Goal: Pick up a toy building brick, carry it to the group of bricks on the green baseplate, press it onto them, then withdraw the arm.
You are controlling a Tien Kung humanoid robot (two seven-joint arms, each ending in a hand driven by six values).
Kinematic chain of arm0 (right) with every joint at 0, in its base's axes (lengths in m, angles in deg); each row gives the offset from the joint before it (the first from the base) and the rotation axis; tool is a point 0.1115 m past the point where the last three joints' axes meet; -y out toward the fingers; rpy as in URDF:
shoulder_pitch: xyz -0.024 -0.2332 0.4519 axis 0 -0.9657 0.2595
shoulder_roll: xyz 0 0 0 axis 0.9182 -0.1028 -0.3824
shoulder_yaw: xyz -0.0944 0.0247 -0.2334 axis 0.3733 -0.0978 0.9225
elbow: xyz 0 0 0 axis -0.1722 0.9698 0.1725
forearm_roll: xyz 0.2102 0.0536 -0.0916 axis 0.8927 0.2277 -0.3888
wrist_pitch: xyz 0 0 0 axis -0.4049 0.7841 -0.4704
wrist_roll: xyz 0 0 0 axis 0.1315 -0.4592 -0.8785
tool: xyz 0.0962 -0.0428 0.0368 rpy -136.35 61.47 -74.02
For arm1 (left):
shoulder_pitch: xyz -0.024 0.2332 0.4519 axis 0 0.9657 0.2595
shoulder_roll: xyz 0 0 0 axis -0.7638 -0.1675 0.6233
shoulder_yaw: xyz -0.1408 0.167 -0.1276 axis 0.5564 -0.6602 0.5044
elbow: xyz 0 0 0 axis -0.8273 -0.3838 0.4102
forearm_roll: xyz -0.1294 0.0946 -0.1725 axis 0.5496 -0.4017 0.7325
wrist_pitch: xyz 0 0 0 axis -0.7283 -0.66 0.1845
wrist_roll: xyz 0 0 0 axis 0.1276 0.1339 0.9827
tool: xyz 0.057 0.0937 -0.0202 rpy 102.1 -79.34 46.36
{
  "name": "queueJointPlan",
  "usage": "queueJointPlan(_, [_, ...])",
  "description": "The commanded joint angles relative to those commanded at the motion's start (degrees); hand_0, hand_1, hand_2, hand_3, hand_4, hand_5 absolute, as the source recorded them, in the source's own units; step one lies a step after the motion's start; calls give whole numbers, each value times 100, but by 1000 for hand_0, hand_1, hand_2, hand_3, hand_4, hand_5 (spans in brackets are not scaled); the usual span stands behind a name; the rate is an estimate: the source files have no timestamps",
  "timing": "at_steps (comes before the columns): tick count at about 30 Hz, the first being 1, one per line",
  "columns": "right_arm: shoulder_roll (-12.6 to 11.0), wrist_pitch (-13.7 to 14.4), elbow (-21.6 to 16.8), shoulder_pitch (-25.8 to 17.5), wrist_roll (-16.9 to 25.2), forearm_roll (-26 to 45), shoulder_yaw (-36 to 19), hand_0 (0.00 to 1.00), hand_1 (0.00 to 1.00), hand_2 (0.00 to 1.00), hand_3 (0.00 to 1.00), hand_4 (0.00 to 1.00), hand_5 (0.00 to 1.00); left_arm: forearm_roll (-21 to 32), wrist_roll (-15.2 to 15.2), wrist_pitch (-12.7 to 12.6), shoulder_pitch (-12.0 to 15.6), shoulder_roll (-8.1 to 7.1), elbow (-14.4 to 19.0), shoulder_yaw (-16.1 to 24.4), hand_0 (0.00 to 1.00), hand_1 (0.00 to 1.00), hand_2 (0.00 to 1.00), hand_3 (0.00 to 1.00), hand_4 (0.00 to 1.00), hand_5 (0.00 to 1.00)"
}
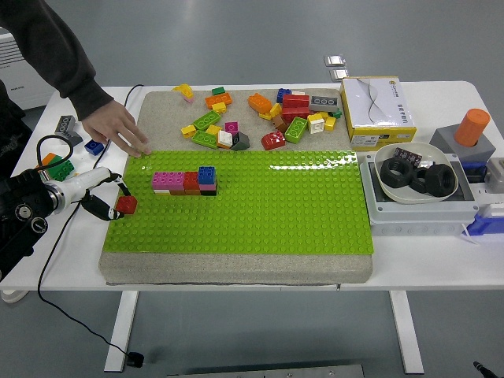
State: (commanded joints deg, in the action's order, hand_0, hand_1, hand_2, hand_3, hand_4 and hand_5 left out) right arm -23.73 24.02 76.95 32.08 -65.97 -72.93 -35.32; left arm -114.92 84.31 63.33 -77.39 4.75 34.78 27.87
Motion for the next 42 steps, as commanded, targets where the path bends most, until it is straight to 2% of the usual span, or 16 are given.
queueJointPlan(1, [0,0,0,0,0,2,0,518,602,720,803,898,964,1,3,-12,3,5,-3,-2,974,997,982,550,643,2])
queueJointPlan(2, [0,0,0,0,1,3,-1,518,601,719,802,898,964,3,5,-23,6,10,-6,-4,970,995,975,528,594,2])
queueJointPlan(7, [3,1,0,-2,2,8,2,518,601,719,802,898,964,5,3,-74,18,27,-14,-7,970,995,975,528,594,2])
queueJointPlan(8, [3,1,0,-3,2,9,3,518,602,720,802,898,964,6,0,-87,22,30,-14,-7,968,991,971,520,623,2])
queueJointPlan(13, [2,1,0,-5,3,1,1,518,602,720,802,898,964,12,-13,-128,34,39,-15,-6,968,991,971,520,623,2])
queueJointPlan(14, [2,1,0,-4,3,0,1,518,602,720,802,899,965,14,-15,-132,34,39,-15,-6,966,989,963,508,692,2])
queueJointPlan(19, [1,0,0,1,2,-4,-1,518,602,720,802,899,965,23,-26,-146,25,39,-14,-9,966,989,963,508,692,2])
queueJointPlan(20, [1,0,0,1,2,-6,-2,518,602,719,802,899,966,25,-29,-149,24,38,-13,-8,962,986,964,500,732,2])
queueJointPlan(42, [4,21,0,-26,-18,116,143,518,603,721,802,899,965,39,-53,-210,45,13,2,-5,948,977,954,507,726,2])
